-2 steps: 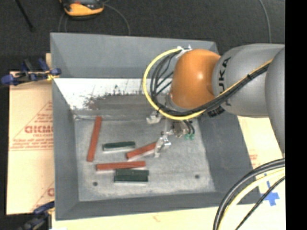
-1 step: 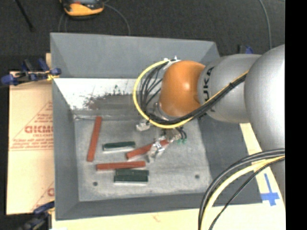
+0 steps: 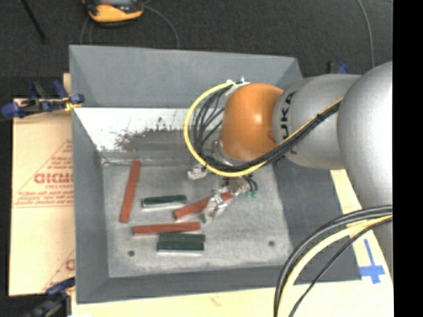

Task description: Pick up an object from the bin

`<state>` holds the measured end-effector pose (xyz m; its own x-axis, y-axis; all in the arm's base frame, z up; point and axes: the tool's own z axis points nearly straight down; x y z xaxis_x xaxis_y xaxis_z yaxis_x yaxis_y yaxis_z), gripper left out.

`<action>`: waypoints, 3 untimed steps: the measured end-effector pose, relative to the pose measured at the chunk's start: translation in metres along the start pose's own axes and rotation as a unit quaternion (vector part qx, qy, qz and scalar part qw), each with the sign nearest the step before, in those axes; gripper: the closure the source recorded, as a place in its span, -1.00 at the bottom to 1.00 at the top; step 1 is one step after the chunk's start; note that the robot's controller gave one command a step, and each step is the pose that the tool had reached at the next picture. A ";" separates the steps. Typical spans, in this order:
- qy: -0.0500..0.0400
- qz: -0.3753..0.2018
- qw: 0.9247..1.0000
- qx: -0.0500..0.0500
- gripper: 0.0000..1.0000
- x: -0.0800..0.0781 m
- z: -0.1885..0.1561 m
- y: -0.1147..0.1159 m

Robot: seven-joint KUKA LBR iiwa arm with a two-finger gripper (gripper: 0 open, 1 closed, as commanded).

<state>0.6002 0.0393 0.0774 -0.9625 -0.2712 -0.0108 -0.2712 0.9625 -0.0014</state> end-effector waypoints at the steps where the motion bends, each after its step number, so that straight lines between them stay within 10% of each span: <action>1: 0.003 0.001 1.000 -0.001 -1.00 -0.001 0.000 -0.001; 2: 0.008 0.002 1.000 -0.001 1.00 -0.001 -0.005 -0.002; 3: 0.008 0.002 1.000 -0.001 1.00 -0.001 -0.005 -0.002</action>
Offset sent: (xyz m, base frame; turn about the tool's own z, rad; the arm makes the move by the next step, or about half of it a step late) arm 0.0000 0.0000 0.0000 0.0000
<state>0.6018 0.0382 0.0825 -0.9638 -0.2667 0.0042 -0.2667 0.9638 0.0005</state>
